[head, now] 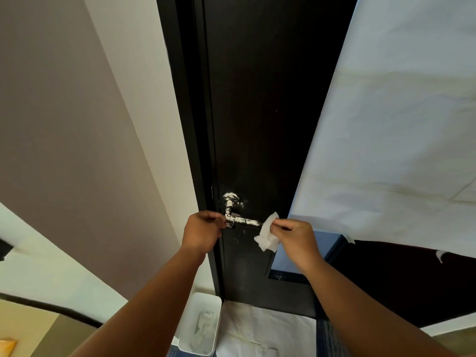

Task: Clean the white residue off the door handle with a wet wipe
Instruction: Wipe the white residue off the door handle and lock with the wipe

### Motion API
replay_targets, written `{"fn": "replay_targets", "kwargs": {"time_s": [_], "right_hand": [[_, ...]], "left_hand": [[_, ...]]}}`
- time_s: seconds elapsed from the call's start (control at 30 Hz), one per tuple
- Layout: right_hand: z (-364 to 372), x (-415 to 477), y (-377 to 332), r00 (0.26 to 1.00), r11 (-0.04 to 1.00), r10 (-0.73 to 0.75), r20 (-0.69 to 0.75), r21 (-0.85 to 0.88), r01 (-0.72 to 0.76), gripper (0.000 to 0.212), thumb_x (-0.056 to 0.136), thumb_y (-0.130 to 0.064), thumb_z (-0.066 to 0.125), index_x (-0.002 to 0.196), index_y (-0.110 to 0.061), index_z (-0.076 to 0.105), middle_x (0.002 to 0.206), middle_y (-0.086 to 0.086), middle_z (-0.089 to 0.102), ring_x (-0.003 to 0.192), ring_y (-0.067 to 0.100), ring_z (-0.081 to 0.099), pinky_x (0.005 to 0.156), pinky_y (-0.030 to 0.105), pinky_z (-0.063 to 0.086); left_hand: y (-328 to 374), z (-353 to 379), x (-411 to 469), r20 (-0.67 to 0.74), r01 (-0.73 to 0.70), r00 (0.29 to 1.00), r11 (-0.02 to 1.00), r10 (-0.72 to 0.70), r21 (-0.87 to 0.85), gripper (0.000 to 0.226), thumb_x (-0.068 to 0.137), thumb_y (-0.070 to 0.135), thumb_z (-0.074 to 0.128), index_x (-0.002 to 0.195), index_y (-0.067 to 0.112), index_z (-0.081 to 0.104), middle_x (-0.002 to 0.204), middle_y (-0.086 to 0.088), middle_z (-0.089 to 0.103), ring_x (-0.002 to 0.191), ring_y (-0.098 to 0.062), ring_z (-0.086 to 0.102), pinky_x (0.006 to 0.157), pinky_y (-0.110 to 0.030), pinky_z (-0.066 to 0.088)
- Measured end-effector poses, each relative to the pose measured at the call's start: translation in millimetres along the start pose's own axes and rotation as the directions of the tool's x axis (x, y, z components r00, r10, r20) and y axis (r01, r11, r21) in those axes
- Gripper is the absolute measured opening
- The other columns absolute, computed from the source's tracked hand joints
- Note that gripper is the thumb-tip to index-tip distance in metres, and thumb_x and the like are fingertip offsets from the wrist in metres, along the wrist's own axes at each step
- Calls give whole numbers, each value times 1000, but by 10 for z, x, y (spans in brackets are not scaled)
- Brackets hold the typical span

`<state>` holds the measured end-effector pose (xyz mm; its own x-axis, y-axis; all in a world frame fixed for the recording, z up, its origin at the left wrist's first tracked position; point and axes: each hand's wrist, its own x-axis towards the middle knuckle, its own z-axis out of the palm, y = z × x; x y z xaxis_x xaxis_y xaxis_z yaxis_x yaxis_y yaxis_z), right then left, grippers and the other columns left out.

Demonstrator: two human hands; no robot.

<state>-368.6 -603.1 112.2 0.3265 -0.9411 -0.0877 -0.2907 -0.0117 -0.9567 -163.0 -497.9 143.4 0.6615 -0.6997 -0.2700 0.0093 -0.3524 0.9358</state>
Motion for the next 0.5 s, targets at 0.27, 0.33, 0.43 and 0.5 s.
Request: {"fn": "replay_targets", "kwargs": {"time_s": [0.27,0.33,0.43,0.5], "right_hand": [[-23,14,-12,999,996,-20,40,-87,24,31,87,-18,77,118,-15,74,110,-6,69,101,10,64,74,11,47],[-113,10,6,1000,998,3,29,-56,-1,29,88,-15,76,116,-13,74,106,-6,69,94,3,64,72,10,46],[-140,40,-8,998,999,30,51,-20,-29,24,90,-14,74,113,-14,76,103,-5,72,93,4,66,72,14,48],[-88,75,-60,996,999,37,77,-6,-37,14,92,-18,73,104,-21,79,97,-3,75,94,14,69,74,21,53]], "left_hand": [[4,-7,11,9,6,1000,1000,-6,-3,17,97,13,67,85,19,77,85,-6,78,70,-19,66,61,-27,49],[-2,-7,16,8,4,1000,1000,-4,0,17,96,13,67,86,19,78,85,-5,78,70,-19,66,61,-27,49],[-16,-6,27,5,4,1000,1000,-4,-6,17,97,13,67,85,19,78,84,-6,78,68,-18,66,60,-27,49],[-20,-1,31,3,6,1000,1000,-6,-11,16,97,13,66,86,18,78,83,-5,78,68,-18,66,60,-26,49]]}}
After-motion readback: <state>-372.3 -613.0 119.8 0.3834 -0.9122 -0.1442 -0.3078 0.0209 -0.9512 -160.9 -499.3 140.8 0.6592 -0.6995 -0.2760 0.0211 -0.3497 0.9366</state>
